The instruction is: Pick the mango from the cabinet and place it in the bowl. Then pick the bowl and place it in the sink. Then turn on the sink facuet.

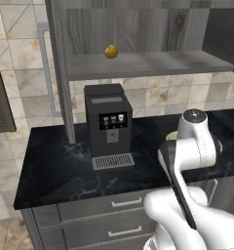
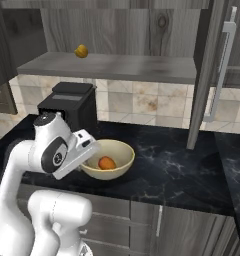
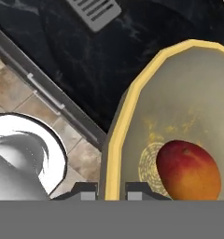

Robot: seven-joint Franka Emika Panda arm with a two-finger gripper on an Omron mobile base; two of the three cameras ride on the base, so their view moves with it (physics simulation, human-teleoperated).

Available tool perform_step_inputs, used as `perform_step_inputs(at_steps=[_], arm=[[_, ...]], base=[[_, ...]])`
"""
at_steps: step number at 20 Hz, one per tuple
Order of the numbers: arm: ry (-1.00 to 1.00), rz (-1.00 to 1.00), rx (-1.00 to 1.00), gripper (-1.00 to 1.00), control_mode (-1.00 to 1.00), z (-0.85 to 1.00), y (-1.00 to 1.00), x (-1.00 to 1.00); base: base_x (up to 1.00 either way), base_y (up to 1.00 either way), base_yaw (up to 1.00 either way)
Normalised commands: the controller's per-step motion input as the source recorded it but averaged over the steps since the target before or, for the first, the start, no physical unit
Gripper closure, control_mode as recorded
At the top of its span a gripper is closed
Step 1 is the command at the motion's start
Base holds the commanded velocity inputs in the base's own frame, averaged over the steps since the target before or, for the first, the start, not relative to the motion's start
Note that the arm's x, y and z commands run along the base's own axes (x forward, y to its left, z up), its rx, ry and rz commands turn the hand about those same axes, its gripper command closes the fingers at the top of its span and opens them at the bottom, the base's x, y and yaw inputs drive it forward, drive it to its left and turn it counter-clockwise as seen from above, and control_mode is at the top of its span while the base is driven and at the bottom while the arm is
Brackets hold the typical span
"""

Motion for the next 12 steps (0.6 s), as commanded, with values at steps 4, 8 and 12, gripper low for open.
perform_step_inputs(at_steps=[4, 8, 12], arm=[[-0.2, 0.11, -0.09, 1.0, -1.0, 1.0, 0.09, -0.81], [-0.21, 0.12, -0.07, 1.0, -1.0, 1.0, 0.05, -0.77], [-0.05, 0.14, 0.0, 1.0, -1.0, 1.0, 0.01, -0.7]], base=[[0.0, 0.0, 0.0], [0.0, 0.0, 0.0], [0.0, 0.0, 0.0]])
